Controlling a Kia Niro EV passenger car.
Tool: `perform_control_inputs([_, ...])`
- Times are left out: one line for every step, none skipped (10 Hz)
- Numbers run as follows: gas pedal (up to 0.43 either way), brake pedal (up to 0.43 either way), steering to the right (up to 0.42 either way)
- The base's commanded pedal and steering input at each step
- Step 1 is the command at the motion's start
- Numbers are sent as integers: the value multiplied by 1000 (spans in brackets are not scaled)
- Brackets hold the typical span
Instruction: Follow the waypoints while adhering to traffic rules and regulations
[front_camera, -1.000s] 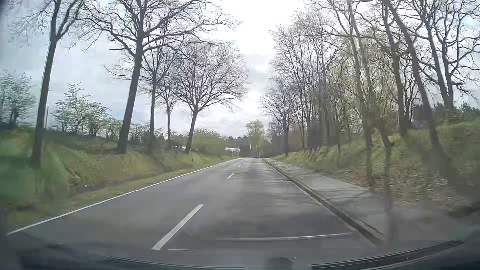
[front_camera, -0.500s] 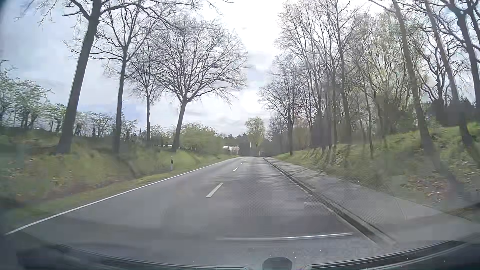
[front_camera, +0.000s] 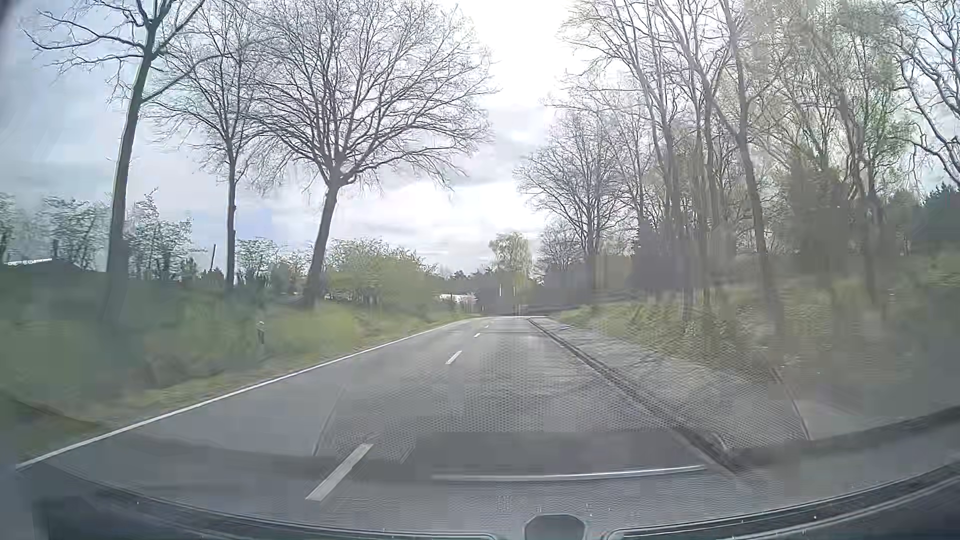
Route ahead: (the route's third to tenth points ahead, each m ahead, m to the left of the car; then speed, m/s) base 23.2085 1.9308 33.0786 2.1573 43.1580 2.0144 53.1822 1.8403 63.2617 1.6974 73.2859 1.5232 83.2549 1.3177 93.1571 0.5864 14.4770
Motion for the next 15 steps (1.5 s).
perform_control_inputs([209, 0, -1])
perform_control_inputs([209, 0, -1])
perform_control_inputs([209, 0, -1])
perform_control_inputs([209, 0, -1])
perform_control_inputs([209, 0, -1])
perform_control_inputs([209, 0, -1])
perform_control_inputs([209, 0, -1])
perform_control_inputs([209, 0, -1])
perform_control_inputs([209, 6, -3])
perform_control_inputs([209, 0, -4])
perform_control_inputs([209, 0, -4])
perform_control_inputs([209, 0, -4])
perform_control_inputs([209, 0, -4])
perform_control_inputs([209, 0, -4])
perform_control_inputs([209, 0, -4])
